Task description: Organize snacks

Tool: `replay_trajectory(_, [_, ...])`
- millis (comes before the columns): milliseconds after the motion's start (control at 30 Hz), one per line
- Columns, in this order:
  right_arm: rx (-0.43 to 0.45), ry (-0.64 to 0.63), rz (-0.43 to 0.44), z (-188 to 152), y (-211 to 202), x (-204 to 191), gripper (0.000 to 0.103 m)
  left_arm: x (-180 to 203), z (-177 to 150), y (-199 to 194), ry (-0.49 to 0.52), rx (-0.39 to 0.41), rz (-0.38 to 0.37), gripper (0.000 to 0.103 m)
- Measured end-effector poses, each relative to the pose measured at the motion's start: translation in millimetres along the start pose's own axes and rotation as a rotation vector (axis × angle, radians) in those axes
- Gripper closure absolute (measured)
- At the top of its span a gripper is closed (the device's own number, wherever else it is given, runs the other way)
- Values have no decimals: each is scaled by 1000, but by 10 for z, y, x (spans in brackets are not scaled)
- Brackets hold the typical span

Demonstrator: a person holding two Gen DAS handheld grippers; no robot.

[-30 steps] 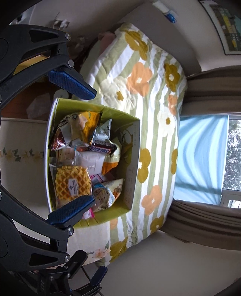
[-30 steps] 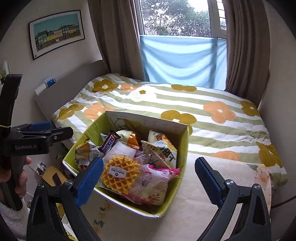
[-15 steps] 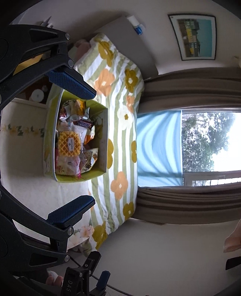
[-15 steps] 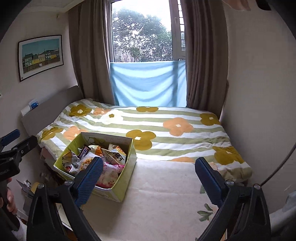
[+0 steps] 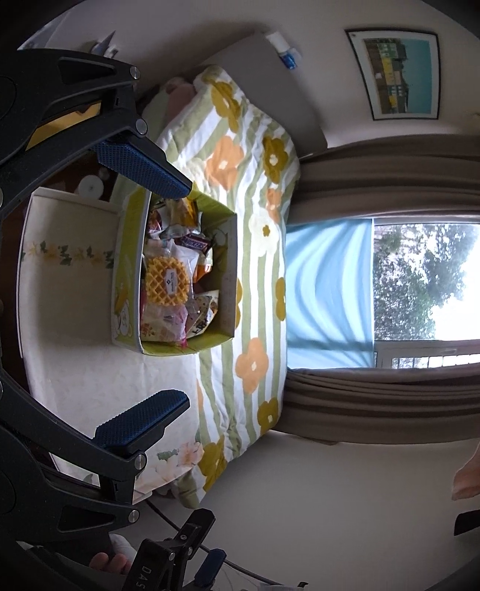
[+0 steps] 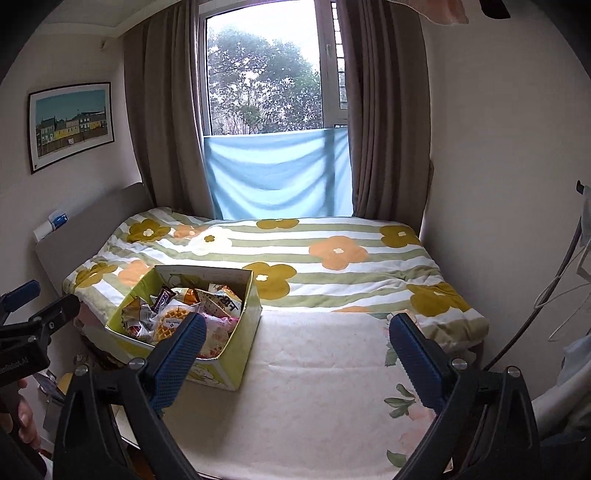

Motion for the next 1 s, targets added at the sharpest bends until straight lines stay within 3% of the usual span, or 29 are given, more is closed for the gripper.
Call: replay_trajectory(1000, [1, -2, -28, -22, -32, -36, 4, -38, -8, 69, -1, -4, -29, 0])
Point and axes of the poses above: each gripper's, at about its wrist camera, not at the fingertips, and y roughly the way its jaws point, x to its right, z to its top, the point moved 3 cm from there along y, roughly the way its jaws point, and after that the axes turned 1 degree about -z, right-handed, at the moved point
